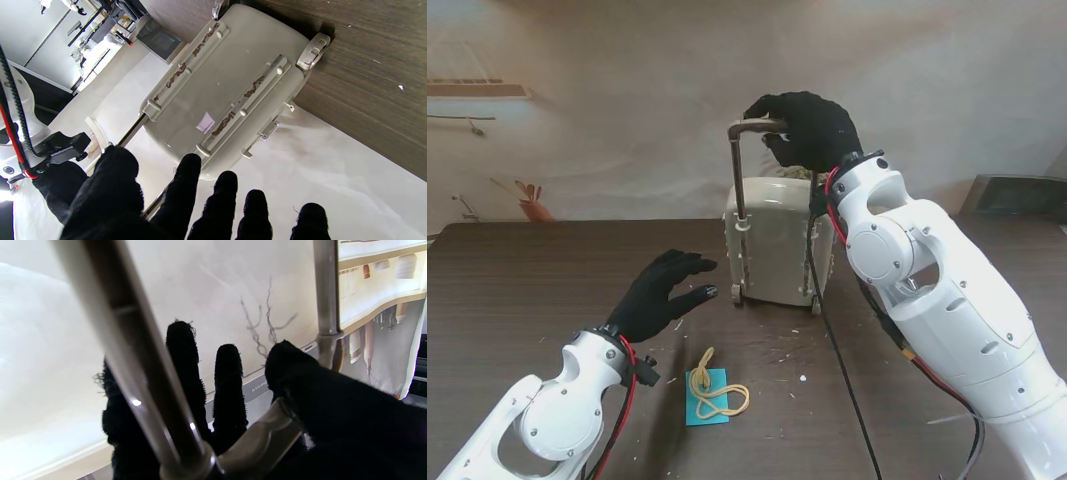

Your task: Attach a luggage tag to a suitcase

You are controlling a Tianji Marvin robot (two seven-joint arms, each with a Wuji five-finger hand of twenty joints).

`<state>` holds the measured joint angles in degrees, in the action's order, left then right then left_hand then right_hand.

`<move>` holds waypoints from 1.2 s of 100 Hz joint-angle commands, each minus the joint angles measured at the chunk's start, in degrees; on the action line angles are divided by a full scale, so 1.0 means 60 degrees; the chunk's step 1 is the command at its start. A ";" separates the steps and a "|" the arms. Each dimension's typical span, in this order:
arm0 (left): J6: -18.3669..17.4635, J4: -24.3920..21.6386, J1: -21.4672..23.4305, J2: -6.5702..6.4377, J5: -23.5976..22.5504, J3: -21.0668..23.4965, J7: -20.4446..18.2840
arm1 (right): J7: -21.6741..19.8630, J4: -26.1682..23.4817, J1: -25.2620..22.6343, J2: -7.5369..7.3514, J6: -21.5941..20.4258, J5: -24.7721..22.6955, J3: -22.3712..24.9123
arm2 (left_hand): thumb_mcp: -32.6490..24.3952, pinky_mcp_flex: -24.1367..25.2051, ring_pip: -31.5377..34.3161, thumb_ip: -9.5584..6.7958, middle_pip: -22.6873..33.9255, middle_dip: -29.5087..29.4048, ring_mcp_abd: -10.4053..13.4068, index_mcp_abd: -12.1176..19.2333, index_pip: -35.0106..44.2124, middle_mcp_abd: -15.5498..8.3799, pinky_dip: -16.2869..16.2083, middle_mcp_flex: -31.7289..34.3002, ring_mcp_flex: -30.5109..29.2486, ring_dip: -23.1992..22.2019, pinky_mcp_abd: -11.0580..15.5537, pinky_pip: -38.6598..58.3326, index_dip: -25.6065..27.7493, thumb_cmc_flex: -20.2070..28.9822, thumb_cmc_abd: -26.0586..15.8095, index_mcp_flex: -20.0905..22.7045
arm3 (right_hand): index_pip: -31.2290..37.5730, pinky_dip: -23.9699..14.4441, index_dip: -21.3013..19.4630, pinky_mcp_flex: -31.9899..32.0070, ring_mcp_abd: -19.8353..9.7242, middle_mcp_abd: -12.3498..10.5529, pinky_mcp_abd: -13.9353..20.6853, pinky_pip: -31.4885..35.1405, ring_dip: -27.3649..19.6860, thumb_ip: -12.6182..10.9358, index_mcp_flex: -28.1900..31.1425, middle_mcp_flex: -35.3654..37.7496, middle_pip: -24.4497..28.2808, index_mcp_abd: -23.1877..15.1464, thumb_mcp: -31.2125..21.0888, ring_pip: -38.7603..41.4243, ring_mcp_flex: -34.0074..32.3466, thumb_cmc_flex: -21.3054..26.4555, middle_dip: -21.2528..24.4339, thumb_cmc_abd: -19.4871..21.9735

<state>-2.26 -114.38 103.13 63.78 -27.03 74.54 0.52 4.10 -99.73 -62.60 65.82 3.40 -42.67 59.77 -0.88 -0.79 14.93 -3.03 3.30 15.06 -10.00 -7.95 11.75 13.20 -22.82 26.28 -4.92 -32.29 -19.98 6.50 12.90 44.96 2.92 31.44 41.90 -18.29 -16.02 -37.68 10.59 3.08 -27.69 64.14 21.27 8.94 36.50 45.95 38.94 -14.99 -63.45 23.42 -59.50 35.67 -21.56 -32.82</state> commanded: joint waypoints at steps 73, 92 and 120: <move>-0.0015 -0.0214 0.0145 0.0021 -0.0048 0.0036 -0.0057 | 0.0231 -0.0558 -0.0393 -0.0168 -0.1168 -0.0535 0.0486 | 0.0180 0.0013 0.0048 0.0159 -0.0096 -0.0106 0.0033 0.0184 -0.0198 0.0023 0.0025 0.0163 0.0220 -0.0326 0.0618 -0.0134 -0.0106 0.0115 -0.0277 0.0162 | -0.1087 0.1816 0.0430 0.4464 0.0524 0.0170 0.0987 -0.3134 -0.1820 0.0307 -0.2577 -0.3190 -0.1664 0.1201 0.0532 -0.2637 0.4379 -0.3166 0.0843 -0.1503; -0.0045 -0.0237 0.0183 0.0026 -0.0076 0.0059 -0.0015 | 0.0490 -0.1214 -0.0872 -0.0165 -0.1393 -0.0582 0.0954 | 0.0179 0.0016 0.0049 0.0157 -0.0093 -0.0106 0.0028 0.0183 -0.0197 0.0025 0.0027 0.0172 0.0217 -0.0326 0.0620 -0.0135 -0.0102 0.0118 -0.0260 0.0180 | -0.1048 0.1839 0.0470 0.4516 0.0571 0.0195 0.1015 -0.3107 -0.1850 0.0308 -0.2569 -0.3161 -0.1655 0.1179 0.0600 -0.2589 0.4411 -0.3254 0.0846 -0.1322; -0.0050 -0.0358 0.0334 0.0036 -0.0151 0.0164 0.0060 | 0.0226 -0.3055 -0.2707 -0.0268 -0.1452 -0.0470 0.2265 | 0.0181 0.0009 0.0048 0.0156 -0.0094 -0.0106 0.0020 0.0181 -0.0199 0.0024 0.0028 0.0171 0.0220 -0.0327 0.0624 -0.0133 -0.0098 0.0112 -0.0260 0.0179 | -0.1231 0.1934 0.0666 0.4698 0.0582 0.0238 0.1193 -0.3134 -0.1868 0.0268 -0.2599 -0.3147 -0.1784 0.1253 0.1518 -0.2627 0.4550 -0.3312 0.0914 -0.0449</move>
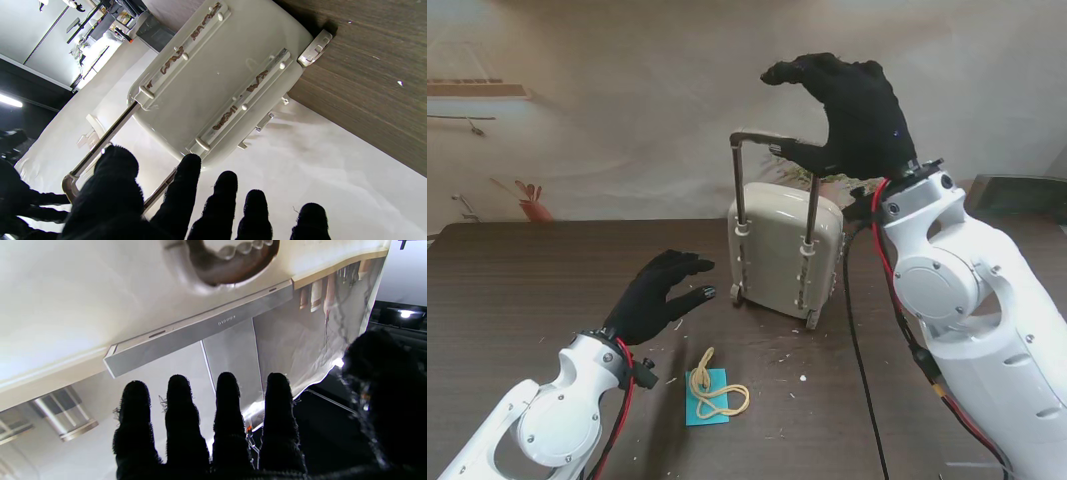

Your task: Attach a luggage tag to a suitcase

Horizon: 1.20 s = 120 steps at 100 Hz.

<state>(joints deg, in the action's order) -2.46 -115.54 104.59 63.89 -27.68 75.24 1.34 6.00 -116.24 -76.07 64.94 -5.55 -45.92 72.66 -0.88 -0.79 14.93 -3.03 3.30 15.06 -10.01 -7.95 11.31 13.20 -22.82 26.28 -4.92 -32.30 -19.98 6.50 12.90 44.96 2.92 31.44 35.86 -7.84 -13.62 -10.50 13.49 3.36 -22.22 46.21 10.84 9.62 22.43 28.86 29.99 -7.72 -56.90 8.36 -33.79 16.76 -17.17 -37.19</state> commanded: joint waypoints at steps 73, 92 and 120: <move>0.0530 -0.0608 0.0452 -0.0055 -0.0761 -0.0054 -0.0205 | 0.3604 0.0349 -0.5027 0.0282 0.0833 -0.0379 0.0616 | 0.0180 -0.0038 0.0138 0.0148 -0.0055 -0.0077 0.0009 0.0133 -0.0071 0.0053 0.0027 0.0283 0.0176 -0.0359 0.0601 -0.0115 -0.0051 0.0098 -0.0249 0.0323 | -0.0651 -0.0012 0.0472 0.0023 0.0277 0.0706 0.0415 0.0122 0.0060 0.0026 0.0599 0.0718 -0.0324 0.1386 0.0685 0.0012 -0.0279 -0.0092 0.0175 0.0848; 0.1126 -0.1085 0.0929 -0.0133 -0.1711 0.0145 -0.0404 | 0.3379 0.0330 -0.5103 0.0307 0.1005 -0.0040 0.0589 | 0.0186 -0.0367 0.0514 0.0134 0.0074 0.0013 -0.0125 0.0105 0.0024 0.0089 -0.0022 0.0604 -0.0150 -0.0450 0.0419 0.0024 0.0008 0.0051 -0.0209 0.0491 | -0.0571 -0.0089 0.0453 -0.0003 0.0333 0.0779 0.0492 0.0283 0.0102 0.0003 0.0700 0.0848 -0.0203 0.1371 0.0794 0.0110 -0.0377 -0.0056 0.0119 0.1040; 0.3168 -0.1373 0.1200 -0.0167 -0.3777 0.0076 -0.0328 | 0.3060 0.0076 -0.5348 0.0319 0.0751 0.0441 0.0726 | -0.0055 -0.3349 0.2642 -0.0121 0.1499 0.0840 -0.1060 -0.0712 0.0577 0.0650 -0.1897 0.2947 -0.4084 0.1764 -0.1705 0.4103 0.0302 -0.0406 0.0573 0.2299 | -0.0546 -0.0131 0.0453 -0.0039 0.0377 0.0793 0.0495 0.0358 0.0124 -0.0008 0.0780 0.1042 -0.0190 0.1290 0.0851 0.0165 -0.0468 -0.0040 0.0119 0.1053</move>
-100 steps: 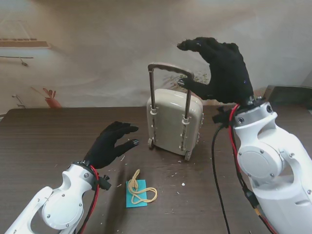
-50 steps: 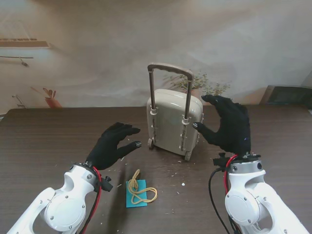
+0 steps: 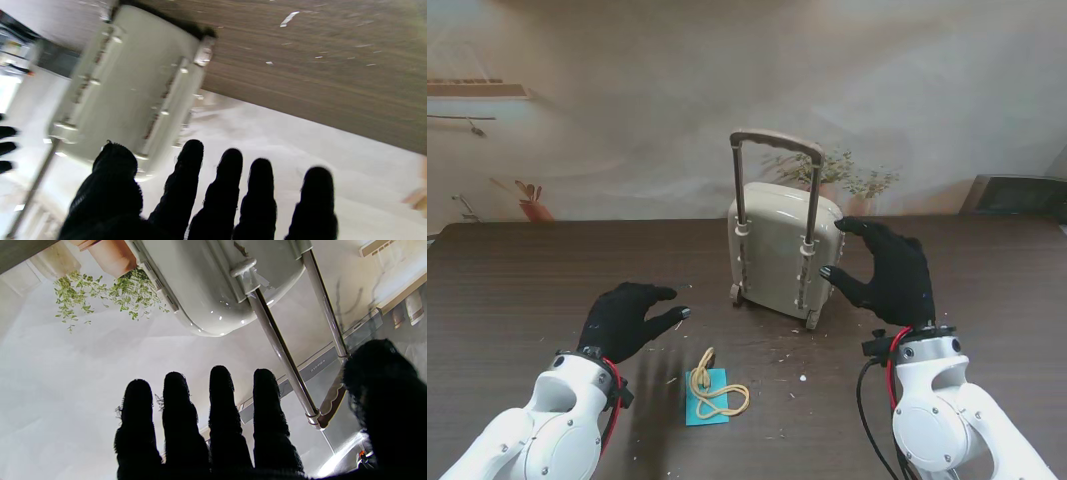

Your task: Attach a luggage tag to a suitcase

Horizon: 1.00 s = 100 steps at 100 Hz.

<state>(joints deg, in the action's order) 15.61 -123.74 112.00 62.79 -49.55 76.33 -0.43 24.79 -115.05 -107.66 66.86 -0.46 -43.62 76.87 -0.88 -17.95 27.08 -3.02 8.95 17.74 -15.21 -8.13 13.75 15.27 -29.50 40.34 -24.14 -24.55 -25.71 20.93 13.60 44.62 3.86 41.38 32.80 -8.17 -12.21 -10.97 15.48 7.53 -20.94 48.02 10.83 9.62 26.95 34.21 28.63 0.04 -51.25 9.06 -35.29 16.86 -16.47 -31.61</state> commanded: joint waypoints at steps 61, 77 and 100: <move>0.2924 0.0855 -0.1753 -0.0378 -0.3101 -0.2360 -0.2954 | -0.0205 -0.0781 -0.0671 0.0095 -0.0265 0.0893 0.0307 | -0.0388 -0.3905 -0.1324 -0.0332 0.3260 0.1770 0.1037 -0.0186 0.2911 0.0010 -0.0472 0.3057 -0.8067 0.2614 0.0251 1.0285 0.1570 -0.0633 0.1706 0.2065 | -0.0028 -0.0094 0.0179 -0.0035 0.0133 0.0116 0.0253 0.0076 0.0160 -0.0014 0.0223 0.0514 -0.0031 -0.0268 -0.0077 0.0070 -0.0402 0.0066 0.0030 -0.0006; 0.3228 0.1511 -0.2485 -0.0424 -0.3337 -0.3047 -0.3321 | -0.0099 -0.0879 -0.0777 0.0119 -0.0316 0.0918 0.0387 | -0.0586 -0.4680 -0.1048 -0.0357 0.3637 0.2022 0.1370 -0.0182 0.3652 0.0012 -0.0254 0.3276 -0.8226 0.2665 0.0887 1.1283 0.1687 -0.0537 0.1777 0.1991 | -0.0028 -0.0092 0.0169 -0.0039 0.0151 0.0123 0.0253 0.0068 0.0166 -0.0019 0.0284 0.0583 -0.0055 -0.0295 -0.0095 0.0060 -0.0422 0.0085 0.0039 -0.0012; 0.3561 0.2269 -0.3362 -0.0527 -0.2998 -0.3892 -0.3674 | -0.0156 -0.0950 -0.0846 0.0122 -0.0372 0.1046 0.0381 | -0.0769 -0.5025 -0.0083 -0.0370 0.3897 0.2198 0.1600 -0.0046 0.4222 -0.0003 0.0090 0.3390 -0.8264 0.2350 0.1242 1.1717 0.1747 -0.0460 0.1850 0.1898 | -0.0029 -0.0086 0.0149 -0.0037 0.0180 0.0146 0.0245 0.0052 0.0174 -0.0019 0.0376 0.0696 -0.0072 -0.0367 -0.0105 0.0049 -0.0448 0.0086 0.0044 -0.0010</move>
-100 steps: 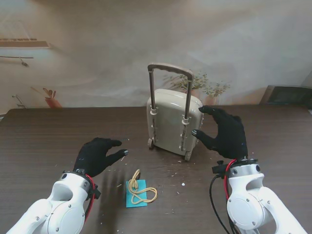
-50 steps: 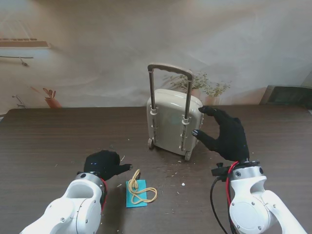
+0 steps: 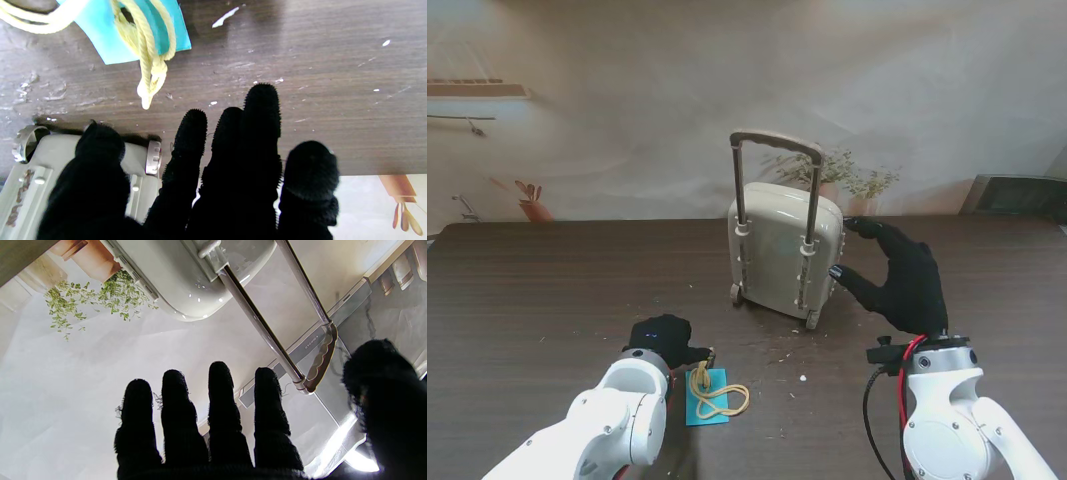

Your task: Attach a luggage tag to a suitcase

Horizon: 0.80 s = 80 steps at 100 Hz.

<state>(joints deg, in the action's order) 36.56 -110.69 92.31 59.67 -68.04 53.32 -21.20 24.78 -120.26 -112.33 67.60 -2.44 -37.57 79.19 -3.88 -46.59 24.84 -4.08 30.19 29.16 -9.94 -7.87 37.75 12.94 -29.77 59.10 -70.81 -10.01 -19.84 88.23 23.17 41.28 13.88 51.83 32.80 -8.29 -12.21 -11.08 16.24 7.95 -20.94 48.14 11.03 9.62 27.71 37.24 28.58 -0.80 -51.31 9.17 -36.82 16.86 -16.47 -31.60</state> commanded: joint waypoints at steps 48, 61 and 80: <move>0.0571 0.1061 -0.1257 -0.0123 0.0820 -0.1390 -0.0227 | -0.0110 -0.0203 -0.0200 0.0013 -0.0234 0.0123 0.0008 | -0.0706 -0.0376 0.1136 -0.0163 0.0657 0.0471 0.0938 0.0027 0.0728 0.0272 0.0250 0.0338 -0.0483 -0.0277 0.0504 0.0866 0.0199 0.0286 0.0429 0.0025 | -0.0012 -0.0071 0.0079 -0.0129 0.0075 0.0062 0.0201 0.0055 0.0160 -0.0006 0.0650 0.0590 -0.0138 -0.0561 -0.0053 0.0034 -0.0352 0.0062 0.0080 -0.0041; 0.0674 0.1296 -0.1661 -0.0138 0.1012 -0.1802 -0.0182 | -0.0048 -0.0231 -0.0242 0.0030 -0.0301 0.0182 0.0022 | -0.0939 -0.0513 0.1557 -0.0154 0.0830 0.0578 0.1083 0.0101 0.1007 0.0205 0.0295 0.0383 -0.0473 -0.0383 0.0704 0.1062 0.0278 0.0387 0.0599 -0.0023 | -0.0010 -0.0070 0.0059 -0.0142 0.0075 0.0074 0.0187 0.0054 0.0165 -0.0011 0.0731 0.0637 -0.0154 -0.0606 -0.0076 0.0035 -0.0377 0.0077 0.0084 -0.0050; 0.0872 0.1540 -0.2140 -0.0172 0.1244 -0.2296 -0.0221 | -0.0008 -0.0264 -0.0293 0.0047 -0.0385 0.0259 0.0070 | -0.2003 -0.0484 0.1656 0.0020 0.1028 0.0731 0.1322 0.0500 0.2082 0.0005 0.0448 0.0237 -0.0434 -0.0276 0.0877 0.1171 -0.0469 0.1195 0.1659 -0.0659 | -0.0007 -0.0066 0.0033 -0.0158 0.0083 0.0087 0.0185 0.0051 0.0169 -0.0018 0.0831 0.0714 -0.0162 -0.0659 -0.0115 0.0035 -0.0402 0.0073 0.0086 -0.0019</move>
<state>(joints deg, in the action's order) 41.35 -101.52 79.98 58.65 -60.93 39.72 -21.38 25.19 -121.46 -113.75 67.81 -4.43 -36.19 79.49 -13.70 -48.04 34.27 -4.07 33.60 31.32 -7.19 -7.54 47.45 11.56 -27.67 59.56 -70.99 -10.81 -16.28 91.80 21.58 45.55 20.38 49.92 32.90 -8.31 -12.21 -11.96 16.33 8.12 -20.94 48.14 11.08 9.62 31.36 40.80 28.51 -2.99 -51.42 9.17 -38.18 16.86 -16.47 -31.60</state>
